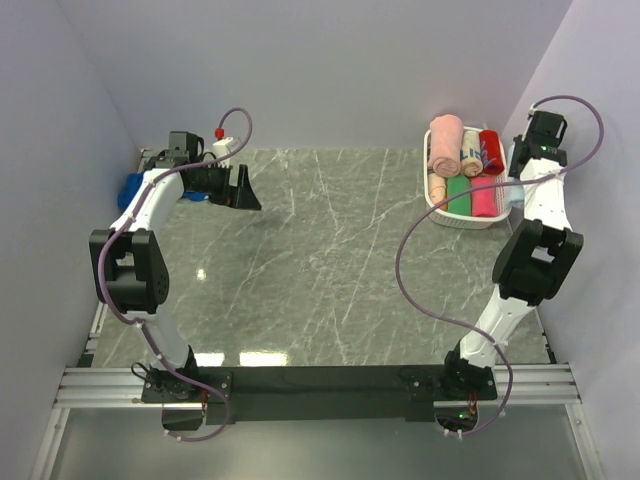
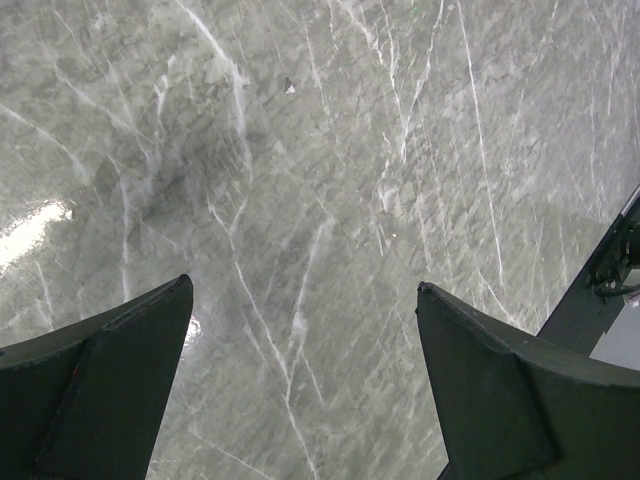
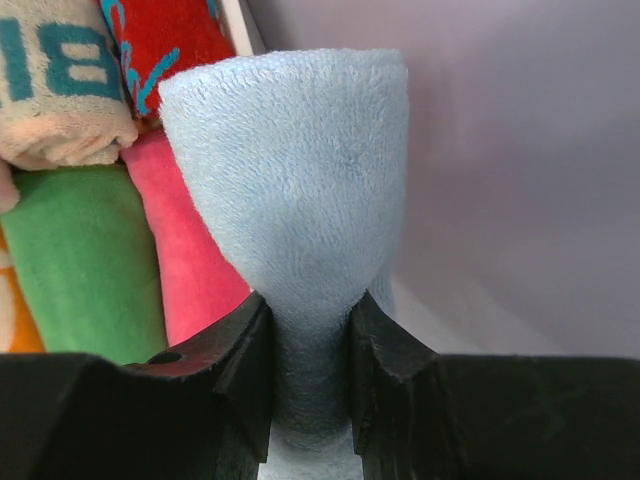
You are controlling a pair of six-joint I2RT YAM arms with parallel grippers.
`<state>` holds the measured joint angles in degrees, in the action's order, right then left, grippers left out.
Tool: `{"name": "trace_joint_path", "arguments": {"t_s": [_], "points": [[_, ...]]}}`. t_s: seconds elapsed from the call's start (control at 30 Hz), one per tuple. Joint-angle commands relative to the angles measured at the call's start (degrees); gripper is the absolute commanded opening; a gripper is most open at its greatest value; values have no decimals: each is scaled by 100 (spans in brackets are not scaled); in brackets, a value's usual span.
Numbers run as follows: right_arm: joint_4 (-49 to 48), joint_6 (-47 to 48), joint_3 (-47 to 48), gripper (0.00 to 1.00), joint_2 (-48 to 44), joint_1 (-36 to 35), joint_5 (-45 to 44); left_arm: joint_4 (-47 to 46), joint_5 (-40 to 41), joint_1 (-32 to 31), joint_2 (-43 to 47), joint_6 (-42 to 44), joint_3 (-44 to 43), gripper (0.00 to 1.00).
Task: Roll the towels
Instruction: Place the rolled towel into the container
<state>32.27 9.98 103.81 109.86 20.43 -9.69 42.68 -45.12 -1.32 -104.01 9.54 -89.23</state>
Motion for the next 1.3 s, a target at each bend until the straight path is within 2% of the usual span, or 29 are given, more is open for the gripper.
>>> {"name": "trace_joint_path", "arguments": {"t_s": [0.0, 0.53, 1.07, 1.27], "points": [[-503, 215, 25, 0, 245, -91, -358, 30, -84, -8, -32, -66, 28, 99], [-20, -145, 579, 0, 1169, -127, 485, 30, 83, -17, 126, -75, 450, 100], [139, -374, 614, 0, 1714, -118, 890, 311, 188, -26, -14, -67, 292, 100], [314, -453, 614, 0, 1889, -135, 732, 312, 250, -17, 3, -75, 336, 99]]}}
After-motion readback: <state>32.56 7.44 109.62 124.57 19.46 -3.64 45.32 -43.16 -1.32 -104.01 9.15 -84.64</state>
